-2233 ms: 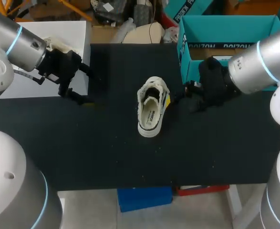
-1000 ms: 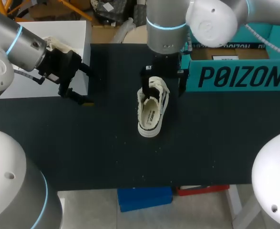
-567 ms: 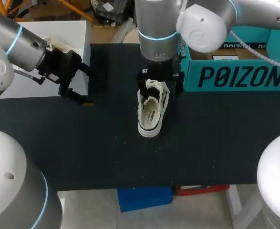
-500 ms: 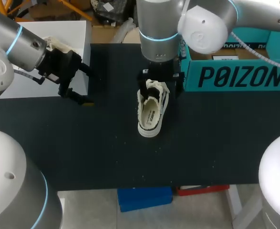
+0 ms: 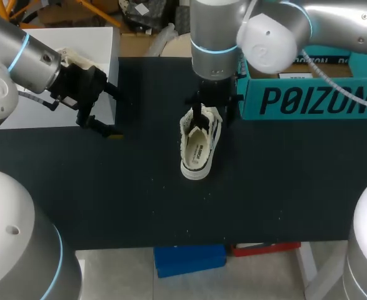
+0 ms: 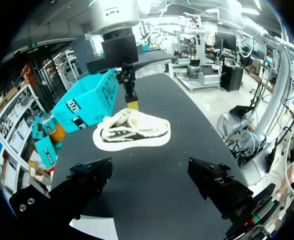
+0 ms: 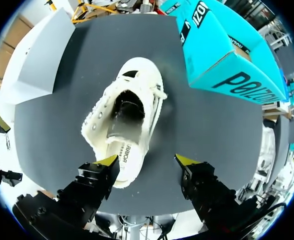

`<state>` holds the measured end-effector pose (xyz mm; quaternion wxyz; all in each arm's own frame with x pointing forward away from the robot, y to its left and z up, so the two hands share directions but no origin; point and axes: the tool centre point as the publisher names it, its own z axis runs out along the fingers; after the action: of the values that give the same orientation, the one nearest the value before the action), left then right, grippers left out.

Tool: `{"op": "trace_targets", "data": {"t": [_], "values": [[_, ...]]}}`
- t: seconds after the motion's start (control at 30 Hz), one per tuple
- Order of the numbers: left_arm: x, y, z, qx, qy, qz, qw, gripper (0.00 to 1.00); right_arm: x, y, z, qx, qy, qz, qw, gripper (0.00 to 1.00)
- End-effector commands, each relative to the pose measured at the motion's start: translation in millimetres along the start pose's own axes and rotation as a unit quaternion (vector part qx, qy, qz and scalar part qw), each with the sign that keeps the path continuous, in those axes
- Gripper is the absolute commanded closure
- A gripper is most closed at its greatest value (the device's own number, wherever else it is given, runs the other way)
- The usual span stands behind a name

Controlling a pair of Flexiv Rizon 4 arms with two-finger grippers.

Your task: Take the shoe out of the shoebox, open the shoe tongue, remove and reinsert the insole, then place the shoe into the shoebox

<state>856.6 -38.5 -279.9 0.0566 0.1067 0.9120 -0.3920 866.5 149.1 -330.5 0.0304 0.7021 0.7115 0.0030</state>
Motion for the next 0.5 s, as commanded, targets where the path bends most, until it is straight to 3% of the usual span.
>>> {"op": "trace_targets", "data": {"t": [0.03,0.5], "values": [[0.2,0,1,-0.001,0.0,0.0,1.0,0.0,4.1,10.2,14,0.011,0.001,-0.001,1.0,0.4],[0.2,0,1,-0.001,0.0,0.0,1.0,0.0,-0.1,16.9,44,0.031,0.002,-0.002,1.0,0.51]]}}
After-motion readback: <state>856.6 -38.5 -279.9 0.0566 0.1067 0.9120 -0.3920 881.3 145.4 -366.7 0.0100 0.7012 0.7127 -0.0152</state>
